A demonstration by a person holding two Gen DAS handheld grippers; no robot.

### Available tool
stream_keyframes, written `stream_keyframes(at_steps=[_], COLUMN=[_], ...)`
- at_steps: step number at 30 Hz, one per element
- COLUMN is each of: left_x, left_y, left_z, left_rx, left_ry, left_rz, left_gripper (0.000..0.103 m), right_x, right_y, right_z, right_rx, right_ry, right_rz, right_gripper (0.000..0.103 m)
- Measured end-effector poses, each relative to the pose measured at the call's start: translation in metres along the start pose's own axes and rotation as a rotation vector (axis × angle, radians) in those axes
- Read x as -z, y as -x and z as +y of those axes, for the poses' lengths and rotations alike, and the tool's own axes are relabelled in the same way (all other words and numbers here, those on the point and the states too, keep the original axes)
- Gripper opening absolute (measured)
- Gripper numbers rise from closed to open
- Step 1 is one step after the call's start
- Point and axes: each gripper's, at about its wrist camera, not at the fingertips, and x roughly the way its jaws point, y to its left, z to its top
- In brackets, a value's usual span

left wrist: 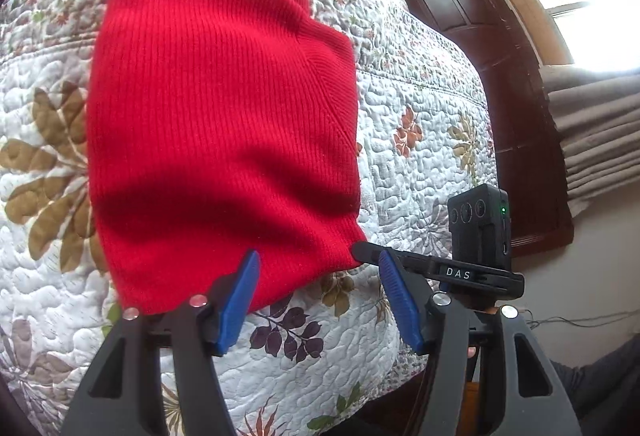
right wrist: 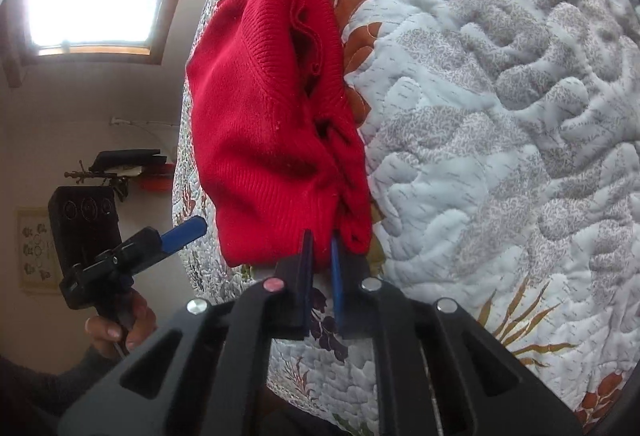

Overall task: Fold small clothes
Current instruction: 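Grasp the red sweater bundle edge with the right gripper and lift it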

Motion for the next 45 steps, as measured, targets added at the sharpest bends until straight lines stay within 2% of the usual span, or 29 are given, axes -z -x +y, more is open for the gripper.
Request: stream_keyframes(at_steps=[3, 5, 6, 9, 13, 16, 18, 19, 21, 23, 25, 27, 28, 29, 30, 32, 33, 36, 45], left_x=[-0.001, -0.002, -0.004, -0.008, -0.002, 0.003, 0.004, 0.004, 0.005, 0.008, 0.014, 0.023, 0.027, 0.03, 0.035, 0.042, 0.045, 0.045, 0.034], left_y=[-0.012, -0.025, -0.033, -0.055, -0.079, -0.087, -0.088, -0.087, -0.082, -0.067, -0.039, -0.005, 0.01, 0.021, 0.034, 0.05, 0.056, 0.058, 0.015], left_z=[-0.008, -0.015, -0.019, -0.023, -0.02, -0.014, -0.013, -0.014, -0.018, -0.02, -0.015, 0.001, 0.013, 0.024, 0.039, 0.068, 0.085, 0.119, 0.146], left_rx=[0.028, 0.052, 0.058, 0.102, 0.071, 0.041, 0.037, 0.035, 0.024, 0.015, 0.019, 0.009, -0.002, -0.015, -0.03, -0.049, -0.061, -0.028, 0.187], left_ry=[-0.029, -0.054, -0.073, -0.085, -0.097, -0.088, -0.077, -0.076, -0.08, -0.08, -0.05, 0.012, 0.048, 0.083, 0.128, 0.203, 0.245, 0.317, 0.285], left_rz=[0.033, 0.064, 0.08, 0.122, 0.166, 0.162, 0.152, 0.147, 0.142, 0.126, 0.076, 0.013, -0.011, -0.03, -0.051, -0.077, -0.085, -0.098, -0.048], left_gripper=[0.061, 0.061, 0.061, 0.061, 0.062, 0.063, 0.064, 0.066, 0.068, 0.073, 0.081, 0.086, 0.088, 0.088, 0.088, 0.089, 0.089, 0.089, 0.089], right_x=[0.003, -0.002, -0.006, -0.016, -0.045, -0.07, -0.082, -0.089, -0.102, -0.106, -0.109, -0.114, -0.119, -0.122, -0.129, -0.141, -0.15, -0.172, -0.197], right_y=[-0.012, -0.015, -0.013, 0.004, 0.017, -0.007, -0.027, -0.035, -0.045, -0.035, -0.019, -0.003, 0.003, 0.011, 0.016, 0.023, 0.023, 0.012, -0.027], right_z=[-0.007, -0.006, -0.002, 0.007, 0.02, 0.04, 0.043, 0.041, 0.033, 0.028, 0.031, 0.037, 0.038, 0.032, 0.031, 0.026, 0.024, 0.016, 0.031], right_rx=[0.033, 0.02, 0.005, -0.037, -0.118, -0.176, -0.153, -0.102, -0.06, -0.036, -0.024, -0.022, -0.028, -0.032, -0.027, -0.025, -0.033, -0.063, -0.075], right_ry=[-0.016, -0.023, -0.017, -0.02, -0.003, 0.072, 0.13, 0.15, 0.156, 0.164, 0.174, 0.179, 0.179, 0.179, 0.173, 0.159, 0.153, 0.128, 0.219], right_rz=[0.033, 0.035, 0.03, -0.003, -0.036, 0.027, 0.083, 0.092, 0.111, 0.108, 0.091, 0.066, 0.057, 0.048, 0.036, 0.008, 0.008, 0.043, 0.153], right_gripper=[0.006, 0.008, 0.014, 0.023, 0.023, 0.023, 0.022, 0.021, 0.0, 0.0, 0.003, 0.02, 0.022, 0.03, 0.051, 0.077, 0.08, 0.085, 0.091])
